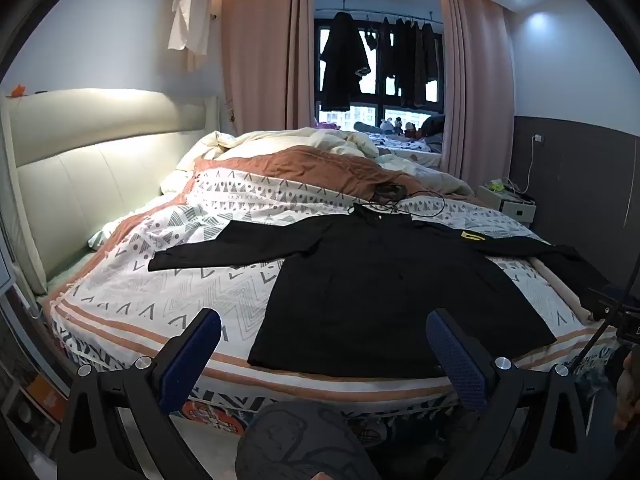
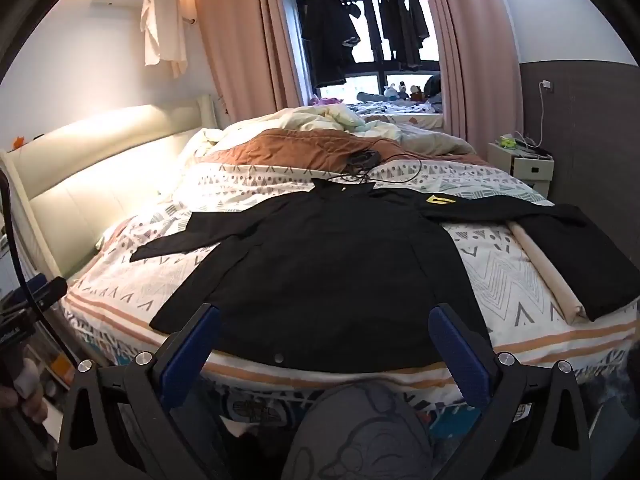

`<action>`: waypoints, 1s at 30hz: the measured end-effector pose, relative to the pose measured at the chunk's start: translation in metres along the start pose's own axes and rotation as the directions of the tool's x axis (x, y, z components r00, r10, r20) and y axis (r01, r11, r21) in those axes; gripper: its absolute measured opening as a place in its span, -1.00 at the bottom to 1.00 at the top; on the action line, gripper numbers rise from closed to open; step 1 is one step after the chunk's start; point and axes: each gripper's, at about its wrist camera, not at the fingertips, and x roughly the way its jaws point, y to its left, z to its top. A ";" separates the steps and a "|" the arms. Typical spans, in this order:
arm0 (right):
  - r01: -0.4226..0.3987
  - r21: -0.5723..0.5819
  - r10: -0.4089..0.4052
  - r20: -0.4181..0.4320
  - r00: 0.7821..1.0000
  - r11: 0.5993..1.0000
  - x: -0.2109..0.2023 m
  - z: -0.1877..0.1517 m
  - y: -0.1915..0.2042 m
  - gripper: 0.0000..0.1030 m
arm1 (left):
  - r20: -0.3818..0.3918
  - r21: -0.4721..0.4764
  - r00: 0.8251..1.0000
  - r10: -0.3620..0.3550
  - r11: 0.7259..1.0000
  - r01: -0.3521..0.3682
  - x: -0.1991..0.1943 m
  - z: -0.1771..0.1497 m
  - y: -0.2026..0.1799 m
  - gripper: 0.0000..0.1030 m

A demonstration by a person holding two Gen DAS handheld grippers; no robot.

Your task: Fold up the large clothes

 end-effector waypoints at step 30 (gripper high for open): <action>0.081 -0.045 -0.082 -0.026 0.996 0.996 0.003 -0.002 0.011 1.00 | -0.014 -0.071 1.000 0.007 0.997 -0.008 0.003 -0.001 0.014 0.99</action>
